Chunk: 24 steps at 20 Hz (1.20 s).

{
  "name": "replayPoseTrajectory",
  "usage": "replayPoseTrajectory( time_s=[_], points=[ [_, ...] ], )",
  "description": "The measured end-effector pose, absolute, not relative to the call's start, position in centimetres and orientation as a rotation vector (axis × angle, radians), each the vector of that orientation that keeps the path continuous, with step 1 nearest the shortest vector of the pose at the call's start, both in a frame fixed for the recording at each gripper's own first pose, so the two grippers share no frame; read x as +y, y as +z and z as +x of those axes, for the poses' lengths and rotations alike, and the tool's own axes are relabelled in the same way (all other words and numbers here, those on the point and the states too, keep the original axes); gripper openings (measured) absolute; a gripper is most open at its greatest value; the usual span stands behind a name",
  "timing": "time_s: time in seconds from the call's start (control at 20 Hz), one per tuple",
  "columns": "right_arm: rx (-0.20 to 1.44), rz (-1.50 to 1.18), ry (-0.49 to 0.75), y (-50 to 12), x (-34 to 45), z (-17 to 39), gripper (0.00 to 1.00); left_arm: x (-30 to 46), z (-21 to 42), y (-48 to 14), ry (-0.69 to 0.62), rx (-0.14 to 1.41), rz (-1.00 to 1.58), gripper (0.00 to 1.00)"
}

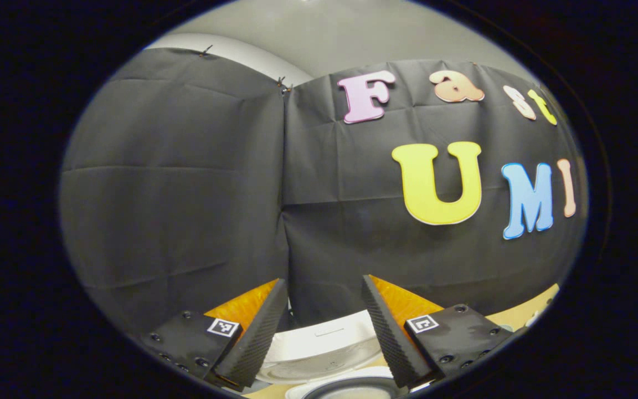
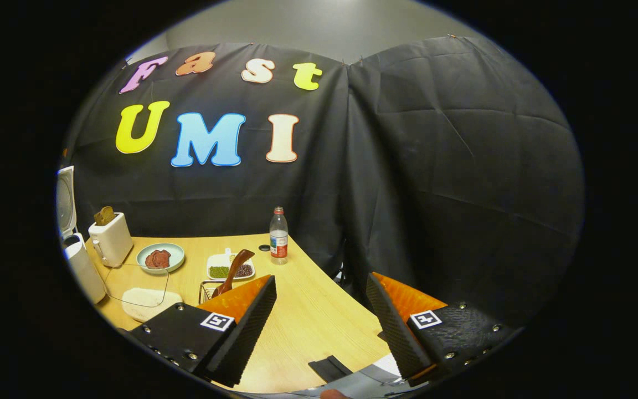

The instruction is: Close the left gripper, press the button to open the rice cooker; take a wooden spoon from the chopstick holder with the right hand, scoop a spoonful of rice and pour it into the rice cooker, then put the wooden spoon back into the chopstick holder.

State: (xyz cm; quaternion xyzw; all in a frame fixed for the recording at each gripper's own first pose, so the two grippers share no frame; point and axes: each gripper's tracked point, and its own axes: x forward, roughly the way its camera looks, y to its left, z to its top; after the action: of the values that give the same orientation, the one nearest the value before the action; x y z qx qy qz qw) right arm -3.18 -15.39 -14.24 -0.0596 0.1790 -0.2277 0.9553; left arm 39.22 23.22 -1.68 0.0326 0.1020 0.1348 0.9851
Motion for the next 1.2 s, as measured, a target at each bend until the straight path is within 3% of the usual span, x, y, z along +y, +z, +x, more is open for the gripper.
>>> replayPoseTrajectory(
  time_s=[0.1,0.25,0.45,1.2],
  points=[
    [0.373,-0.133,-0.481,-14.3,-16.0,-4.3,1.0,24.0,40.5,-2.2,0.308,0.201,0.067,0.89],
    [0.383,-0.127,-0.499,-14.3,-16.5,-5.3,0.99,24.3,41.4,-3.6,0.323,0.226,0.07,0.99],
    [0.386,-0.148,-0.487,-14.1,-16.3,-5.3,0.99,24.7,42.0,-6.4,0.346,0.322,-0.014,0.94],
    [0.334,-0.106,-0.277,-13.6,-13.5,0.1,0.99,19.5,35.7,-7.4,0.314,0.338,-0.031,0.94]
  ],
)
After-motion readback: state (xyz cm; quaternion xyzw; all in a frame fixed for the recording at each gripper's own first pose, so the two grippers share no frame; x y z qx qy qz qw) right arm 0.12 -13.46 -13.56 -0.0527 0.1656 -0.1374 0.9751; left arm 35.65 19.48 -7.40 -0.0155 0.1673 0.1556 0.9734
